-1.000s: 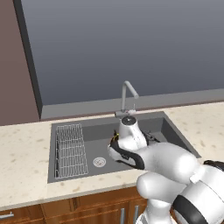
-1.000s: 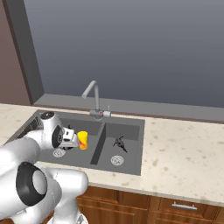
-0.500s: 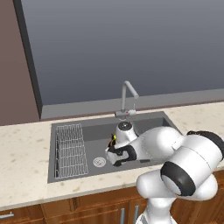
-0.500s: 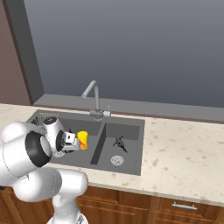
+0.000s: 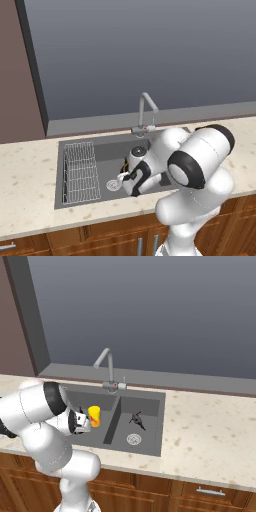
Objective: Pick the teapot and cup and place them in the sink. Then turn on the water.
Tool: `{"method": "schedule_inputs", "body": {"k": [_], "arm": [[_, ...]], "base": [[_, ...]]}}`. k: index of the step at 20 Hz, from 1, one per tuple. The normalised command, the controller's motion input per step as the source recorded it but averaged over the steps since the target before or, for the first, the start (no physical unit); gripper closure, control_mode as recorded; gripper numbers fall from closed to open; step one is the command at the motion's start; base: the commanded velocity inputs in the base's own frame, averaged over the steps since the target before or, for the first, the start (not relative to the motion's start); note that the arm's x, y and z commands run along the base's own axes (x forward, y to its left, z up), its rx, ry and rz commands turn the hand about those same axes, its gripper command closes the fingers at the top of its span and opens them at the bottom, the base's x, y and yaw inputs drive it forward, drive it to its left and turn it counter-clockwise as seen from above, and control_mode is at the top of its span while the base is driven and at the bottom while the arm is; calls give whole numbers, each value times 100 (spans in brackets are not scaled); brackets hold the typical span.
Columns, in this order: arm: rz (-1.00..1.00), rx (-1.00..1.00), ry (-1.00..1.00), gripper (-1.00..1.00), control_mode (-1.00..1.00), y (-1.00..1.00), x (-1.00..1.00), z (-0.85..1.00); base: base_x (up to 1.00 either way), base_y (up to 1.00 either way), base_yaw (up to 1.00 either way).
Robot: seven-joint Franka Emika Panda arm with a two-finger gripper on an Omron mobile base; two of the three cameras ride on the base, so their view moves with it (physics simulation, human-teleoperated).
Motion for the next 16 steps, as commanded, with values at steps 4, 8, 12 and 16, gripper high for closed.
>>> {"method": "schedule_inputs", "body": {"k": [4,8,12,16], "arm": [[-3,0,0,100,-100,21,26,-27],[-6,0,0,100,-100,25,38,-23],[-9,0,0,100,-100,31,51,-14],[-10,0,0,100,-100,37,51,-21]], "base": [[0,0,0],[0,0,0],[0,0,0],[0,0,0]]}}
